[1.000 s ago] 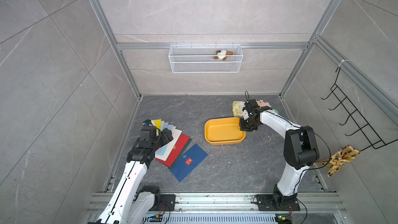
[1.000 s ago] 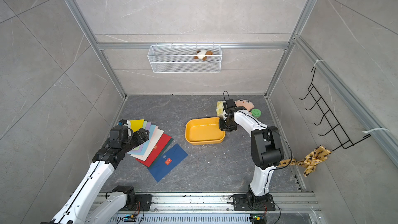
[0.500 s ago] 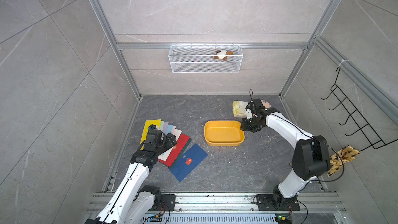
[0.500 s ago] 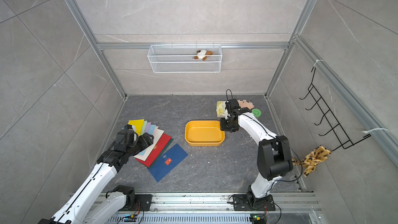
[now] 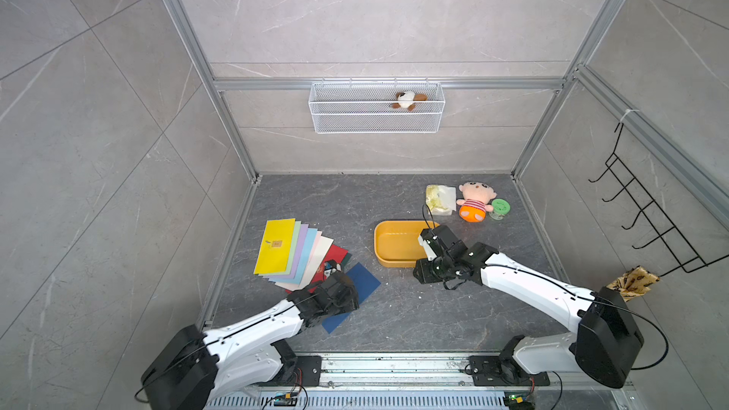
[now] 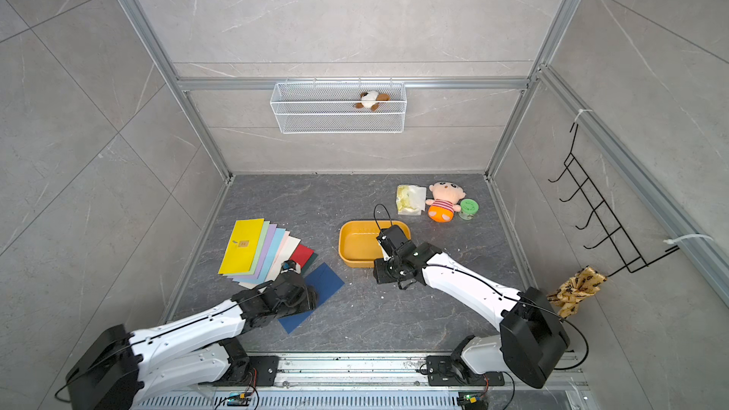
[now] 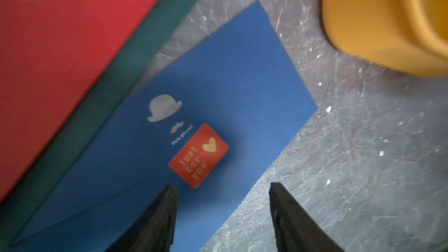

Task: Put the sealed envelopes into the storage box
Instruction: Pick up the envelope from the center of the board.

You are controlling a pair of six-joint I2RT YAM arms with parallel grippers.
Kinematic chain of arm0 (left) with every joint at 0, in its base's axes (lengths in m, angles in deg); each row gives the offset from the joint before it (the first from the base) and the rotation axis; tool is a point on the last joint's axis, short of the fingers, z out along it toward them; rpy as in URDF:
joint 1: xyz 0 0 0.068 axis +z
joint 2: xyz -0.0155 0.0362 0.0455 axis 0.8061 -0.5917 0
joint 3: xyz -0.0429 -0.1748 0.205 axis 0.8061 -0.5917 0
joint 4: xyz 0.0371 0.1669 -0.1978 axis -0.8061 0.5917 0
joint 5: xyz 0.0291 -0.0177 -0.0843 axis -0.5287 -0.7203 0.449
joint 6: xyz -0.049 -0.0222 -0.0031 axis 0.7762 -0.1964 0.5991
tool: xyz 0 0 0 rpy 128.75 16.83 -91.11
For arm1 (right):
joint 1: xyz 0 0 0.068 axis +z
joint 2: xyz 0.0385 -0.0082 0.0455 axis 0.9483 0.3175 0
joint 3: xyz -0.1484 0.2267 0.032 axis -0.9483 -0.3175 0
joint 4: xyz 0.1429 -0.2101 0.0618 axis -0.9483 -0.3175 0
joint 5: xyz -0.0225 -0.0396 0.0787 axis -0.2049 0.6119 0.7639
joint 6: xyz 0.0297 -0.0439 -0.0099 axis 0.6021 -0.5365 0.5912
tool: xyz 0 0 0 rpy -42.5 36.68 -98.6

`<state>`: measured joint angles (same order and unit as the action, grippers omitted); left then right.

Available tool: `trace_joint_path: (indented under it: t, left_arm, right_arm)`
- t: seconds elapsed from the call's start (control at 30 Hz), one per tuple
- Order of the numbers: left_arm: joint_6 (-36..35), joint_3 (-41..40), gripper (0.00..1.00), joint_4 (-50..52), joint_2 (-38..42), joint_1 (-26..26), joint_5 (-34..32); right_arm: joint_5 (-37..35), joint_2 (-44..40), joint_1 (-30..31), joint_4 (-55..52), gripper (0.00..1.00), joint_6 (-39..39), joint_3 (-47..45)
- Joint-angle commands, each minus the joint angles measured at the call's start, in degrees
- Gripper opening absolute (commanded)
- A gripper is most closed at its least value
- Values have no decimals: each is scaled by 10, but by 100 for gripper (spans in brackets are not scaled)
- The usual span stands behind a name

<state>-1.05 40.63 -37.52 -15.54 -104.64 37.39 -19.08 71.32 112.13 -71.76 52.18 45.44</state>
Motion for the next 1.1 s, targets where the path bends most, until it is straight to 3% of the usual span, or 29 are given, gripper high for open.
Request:
trace_joint_path:
  t: [0.0, 0.2, 0.47, 0.57, 0.7, 0.87, 0.97, 1.07]
  left_arm:
    - [15, 37, 65, -60, -72, -28, -42]
    - [16, 49, 63, -130, -153, -79, -2]
    - [-72, 146, 63, -138, -253, -201, 50]
    - [-68, 145, 66, -115, -225, -202, 25]
    - [-28, 114, 73, -82, -131, -201, -34]
    - [34, 86, 72, -30, -67, -198, -73]
    - [72, 68, 73, -14, -50, -167, -84]
    - [74, 29, 73, -63, -32, -123, -45]
  right_arm:
    - [-27, -16, 9, 23, 45, 33, -13]
    - [-34, -38, 13, 23, 45, 37, -31]
    - [-21, -37, 13, 19, 45, 41, -41]
    - [-8, -48, 13, 30, 46, 42, -65]
    - [24, -37, 27, 45, 46, 35, -79]
    - [1, -7, 72, 62, 46, 56, -70]
    - [-17, 16, 85, 79, 47, 94, -74]
    - [-22, 33, 102, 115, 50, 139, -90]
